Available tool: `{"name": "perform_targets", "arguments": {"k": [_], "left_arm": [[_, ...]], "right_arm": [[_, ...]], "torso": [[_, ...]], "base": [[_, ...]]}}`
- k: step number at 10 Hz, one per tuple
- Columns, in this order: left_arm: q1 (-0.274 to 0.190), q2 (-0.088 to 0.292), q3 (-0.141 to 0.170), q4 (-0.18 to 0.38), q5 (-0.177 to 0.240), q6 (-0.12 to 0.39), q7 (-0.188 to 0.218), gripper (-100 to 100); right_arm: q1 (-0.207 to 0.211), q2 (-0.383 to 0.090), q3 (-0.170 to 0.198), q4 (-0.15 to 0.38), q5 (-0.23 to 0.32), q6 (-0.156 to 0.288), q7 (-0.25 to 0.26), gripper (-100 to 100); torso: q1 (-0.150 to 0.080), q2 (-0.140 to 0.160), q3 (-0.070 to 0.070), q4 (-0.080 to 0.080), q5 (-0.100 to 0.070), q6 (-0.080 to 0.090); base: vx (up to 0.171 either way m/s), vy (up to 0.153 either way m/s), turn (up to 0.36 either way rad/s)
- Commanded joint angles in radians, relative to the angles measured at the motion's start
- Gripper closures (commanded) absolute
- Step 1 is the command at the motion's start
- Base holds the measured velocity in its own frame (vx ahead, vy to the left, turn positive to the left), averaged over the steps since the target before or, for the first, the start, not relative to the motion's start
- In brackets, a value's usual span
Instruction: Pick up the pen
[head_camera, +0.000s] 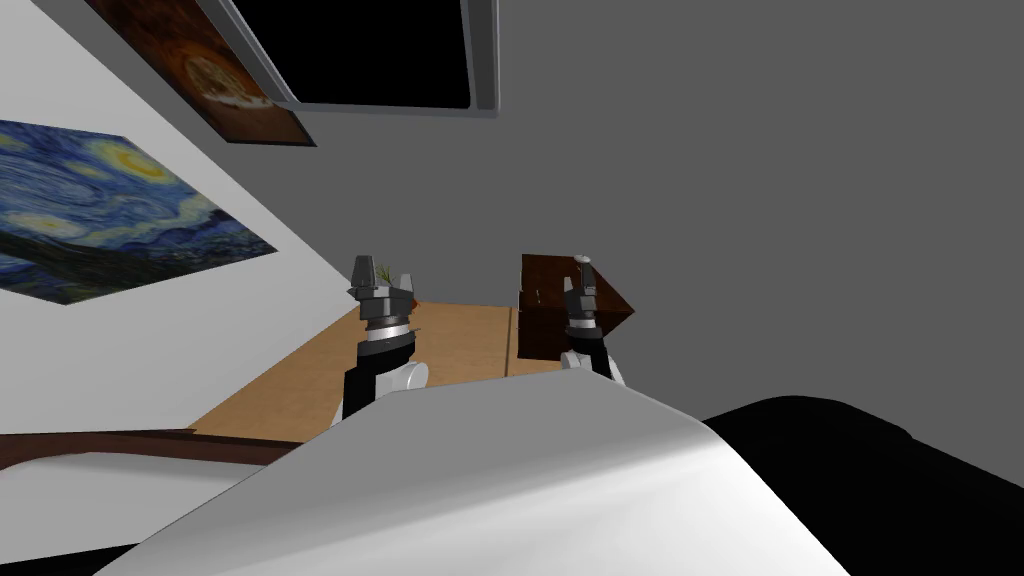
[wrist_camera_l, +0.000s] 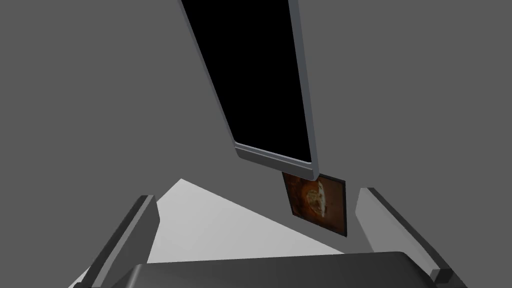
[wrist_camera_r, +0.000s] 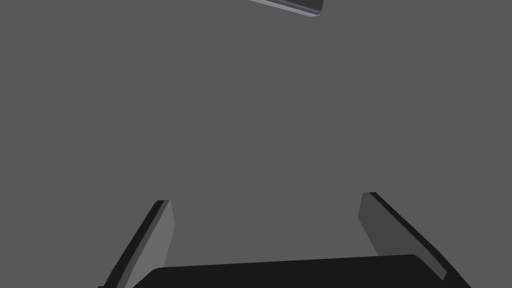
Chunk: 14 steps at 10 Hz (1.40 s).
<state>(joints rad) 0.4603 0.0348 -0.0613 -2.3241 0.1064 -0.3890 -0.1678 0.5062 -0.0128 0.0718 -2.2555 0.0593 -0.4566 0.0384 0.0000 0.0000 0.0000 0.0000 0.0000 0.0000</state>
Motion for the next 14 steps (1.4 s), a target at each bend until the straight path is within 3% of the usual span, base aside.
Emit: {"name": "perform_targets", "arguments": {"k": [1, 4, 8, 9, 14], "left_arm": [[0.000, 0.000, 0.000, 0.000, 0.000, 0.000, 0.000, 0], [0.000, 0.000, 0.000, 0.000, 0.000, 0.000, 0.000, 0], [0.000, 0.000, 0.000, 0.000, 0.000, 0.000, 0.000, 0], [0.000, 0.000, 0.000, 0.000, 0.000, 0.000, 0.000, 0], [0.000, 0.000, 0.000, 0.000, 0.000, 0.000, 0.000, 0]], "right_arm": [[0.013, -0.030, -0.004, 0.001, 0.005, 0.005, 0.002, -100], [0.063, -0.094, -0.018, 0.005, 0.025, 0.024, 0.012, -100], [0.169, -0.171, -0.050, 0.009, 0.070, 0.066, 0.032, -100], [0.176, -0.171, -0.050, 0.009, 0.070, 0.066, 0.032, -100], [0.358, -0.252, -0.101, 0.014, 0.144, 0.136, 0.064, -100]], "torso": [[0.000, 0.000, 0.000, 0.000, 0.000, 0.000], [0.001, -0.002, -0.001, 0.000, 0.000, 0.000], [0.003, -0.003, -0.002, -0.001, 0.001, 0.000], [0.003, -0.003, -0.002, -0.001, 0.001, 0.000], [0.005, -0.003, -0.002, -0.001, 0.001, 0.000]], "base": [[0.010, 0.008, 0.009], [0.032, 0.024, 0.016], [0.042, 0.052, 0.030], [0.027, 0.032, 0.006], [0.049, 0.067, 0.037]]}}
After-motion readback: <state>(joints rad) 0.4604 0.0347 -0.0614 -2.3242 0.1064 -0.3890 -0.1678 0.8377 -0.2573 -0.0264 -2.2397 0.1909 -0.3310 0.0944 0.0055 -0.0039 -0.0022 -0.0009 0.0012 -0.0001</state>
